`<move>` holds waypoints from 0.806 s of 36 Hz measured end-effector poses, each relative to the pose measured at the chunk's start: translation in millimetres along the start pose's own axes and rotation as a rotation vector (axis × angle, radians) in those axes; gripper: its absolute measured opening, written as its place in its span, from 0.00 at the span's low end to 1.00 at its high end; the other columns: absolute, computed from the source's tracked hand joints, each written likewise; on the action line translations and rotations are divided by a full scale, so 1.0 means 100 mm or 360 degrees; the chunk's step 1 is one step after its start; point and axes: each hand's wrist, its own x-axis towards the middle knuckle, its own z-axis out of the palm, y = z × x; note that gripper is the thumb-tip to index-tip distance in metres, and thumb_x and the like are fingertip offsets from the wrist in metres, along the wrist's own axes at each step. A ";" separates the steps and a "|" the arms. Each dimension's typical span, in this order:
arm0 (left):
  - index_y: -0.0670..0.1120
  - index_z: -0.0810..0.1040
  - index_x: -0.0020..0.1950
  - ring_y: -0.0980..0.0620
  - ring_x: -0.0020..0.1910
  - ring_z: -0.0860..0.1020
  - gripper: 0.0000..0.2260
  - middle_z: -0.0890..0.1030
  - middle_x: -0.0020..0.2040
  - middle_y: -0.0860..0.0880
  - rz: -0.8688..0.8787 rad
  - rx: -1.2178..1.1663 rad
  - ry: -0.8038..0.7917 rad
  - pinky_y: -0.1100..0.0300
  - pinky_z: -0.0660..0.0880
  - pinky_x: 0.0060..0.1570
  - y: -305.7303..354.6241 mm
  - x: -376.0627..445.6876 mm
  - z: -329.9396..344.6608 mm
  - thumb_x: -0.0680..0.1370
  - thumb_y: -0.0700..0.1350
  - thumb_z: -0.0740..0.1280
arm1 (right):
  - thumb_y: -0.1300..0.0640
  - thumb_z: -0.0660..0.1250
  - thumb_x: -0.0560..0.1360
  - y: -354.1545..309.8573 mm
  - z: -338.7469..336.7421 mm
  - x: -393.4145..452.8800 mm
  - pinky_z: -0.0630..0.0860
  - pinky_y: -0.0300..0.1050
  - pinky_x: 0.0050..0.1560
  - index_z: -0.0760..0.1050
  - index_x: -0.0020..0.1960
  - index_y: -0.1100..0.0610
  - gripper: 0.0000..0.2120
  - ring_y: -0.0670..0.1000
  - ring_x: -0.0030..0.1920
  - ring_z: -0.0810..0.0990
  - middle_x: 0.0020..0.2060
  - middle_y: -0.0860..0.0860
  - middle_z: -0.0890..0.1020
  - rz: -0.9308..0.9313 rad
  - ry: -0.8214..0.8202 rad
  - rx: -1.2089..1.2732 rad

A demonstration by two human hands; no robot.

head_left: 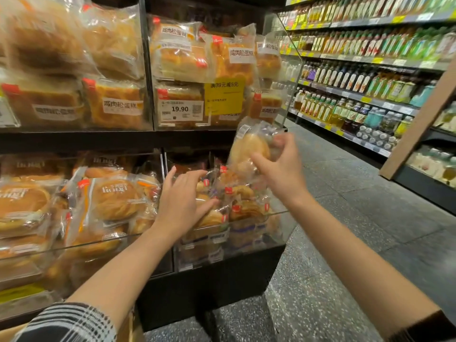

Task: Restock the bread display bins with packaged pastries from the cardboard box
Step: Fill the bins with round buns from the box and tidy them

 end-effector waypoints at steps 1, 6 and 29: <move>0.45 0.74 0.65 0.52 0.60 0.76 0.26 0.80 0.58 0.50 0.0004 0.0006 -0.0002 0.55 0.46 0.73 0.00 0.00 0.01 0.72 0.56 0.72 | 0.58 0.72 0.71 0.00 -0.10 0.03 0.75 0.38 0.44 0.66 0.54 0.53 0.18 0.43 0.44 0.75 0.46 0.44 0.74 -0.0097 0.0034 -0.0114; 0.47 0.78 0.57 0.54 0.52 0.79 0.18 0.82 0.48 0.53 0.0008 0.0042 -0.0004 0.55 0.47 0.73 -0.01 0.00 0.03 0.73 0.56 0.71 | 0.58 0.70 0.72 0.09 -0.53 0.20 0.78 0.49 0.50 0.70 0.61 0.57 0.19 0.53 0.49 0.78 0.50 0.52 0.77 -0.0210 -0.0275 -0.0944; 0.52 0.79 0.40 0.57 0.44 0.77 0.10 0.81 0.40 0.56 0.0026 0.0106 -0.0002 0.55 0.53 0.72 -0.05 -0.01 0.08 0.75 0.57 0.69 | 0.59 0.60 0.80 0.69 -0.14 0.57 0.77 0.52 0.47 0.56 0.76 0.49 0.27 0.60 0.51 0.79 0.58 0.62 0.74 -0.0054 -0.0580 -0.1653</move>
